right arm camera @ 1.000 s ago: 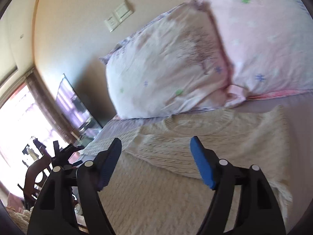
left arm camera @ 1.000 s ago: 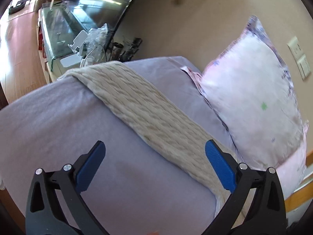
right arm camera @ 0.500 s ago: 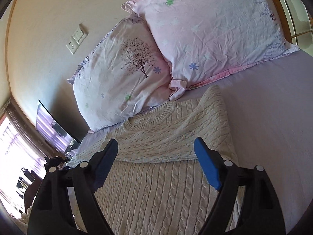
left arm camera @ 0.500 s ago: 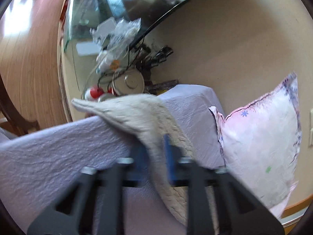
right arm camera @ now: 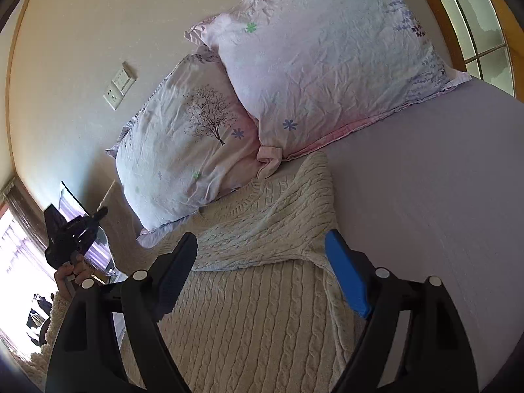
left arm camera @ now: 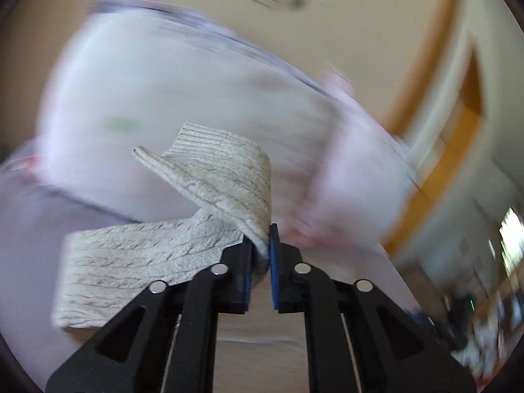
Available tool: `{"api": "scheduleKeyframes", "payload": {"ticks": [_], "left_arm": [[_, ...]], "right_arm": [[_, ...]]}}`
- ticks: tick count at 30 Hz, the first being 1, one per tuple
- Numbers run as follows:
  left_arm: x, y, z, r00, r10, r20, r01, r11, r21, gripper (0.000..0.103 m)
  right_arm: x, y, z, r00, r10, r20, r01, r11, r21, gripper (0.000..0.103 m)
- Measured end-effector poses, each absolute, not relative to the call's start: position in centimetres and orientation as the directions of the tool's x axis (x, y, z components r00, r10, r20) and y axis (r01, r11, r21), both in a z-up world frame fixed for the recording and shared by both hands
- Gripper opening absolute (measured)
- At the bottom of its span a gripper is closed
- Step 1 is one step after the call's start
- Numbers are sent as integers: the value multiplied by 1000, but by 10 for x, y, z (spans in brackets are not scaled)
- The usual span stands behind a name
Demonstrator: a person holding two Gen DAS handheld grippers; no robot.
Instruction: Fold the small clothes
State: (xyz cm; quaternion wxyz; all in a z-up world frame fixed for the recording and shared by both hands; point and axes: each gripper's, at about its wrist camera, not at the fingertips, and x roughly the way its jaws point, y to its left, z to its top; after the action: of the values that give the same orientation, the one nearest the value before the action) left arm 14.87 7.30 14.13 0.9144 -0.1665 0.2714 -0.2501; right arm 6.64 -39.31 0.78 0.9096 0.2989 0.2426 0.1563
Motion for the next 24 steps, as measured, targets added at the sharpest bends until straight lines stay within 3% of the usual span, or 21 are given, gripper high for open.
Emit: {"api": "scheduleKeyframes", "payload": {"ticks": [1, 2, 5, 6, 9, 12, 17, 24], "left_arm": [[147, 31, 137, 672, -597, -438, 445, 798, -405, 33], [145, -7, 129, 620, -617, -486, 506, 787, -353, 52], [126, -52, 108, 610, -545, -576, 566, 808, -164, 57], [119, -47, 105, 621, -523, -584, 559, 818, -137, 63], [91, 9, 107, 611, -550, -569, 539, 816, -210, 70], [42, 76, 103, 570, -615, -545, 531, 782, -326, 76], [-66, 173, 72, 583, -635, -507, 470, 773, -427, 78], [-119, 202, -3, 522, -661, -539, 355, 743, -568, 78]], "right_arm": [[64, -396, 5, 833, 425, -354, -126, 768, 627, 82], [61, -398, 3, 832, 425, -357, -118, 763, 635, 82], [41, -407, 2, 833, 427, -353, -117, 759, 641, 82], [34, -409, 2, 834, 424, -352, -121, 764, 634, 84], [6, -416, -1, 823, 453, -343, -164, 767, 620, 88], [-20, -420, -15, 755, 579, -308, -261, 696, 670, 88], [-72, -416, -54, 572, 761, -307, -373, 575, 728, 88], [-89, -409, -109, 478, 818, -321, -286, 490, 823, 85]]}}
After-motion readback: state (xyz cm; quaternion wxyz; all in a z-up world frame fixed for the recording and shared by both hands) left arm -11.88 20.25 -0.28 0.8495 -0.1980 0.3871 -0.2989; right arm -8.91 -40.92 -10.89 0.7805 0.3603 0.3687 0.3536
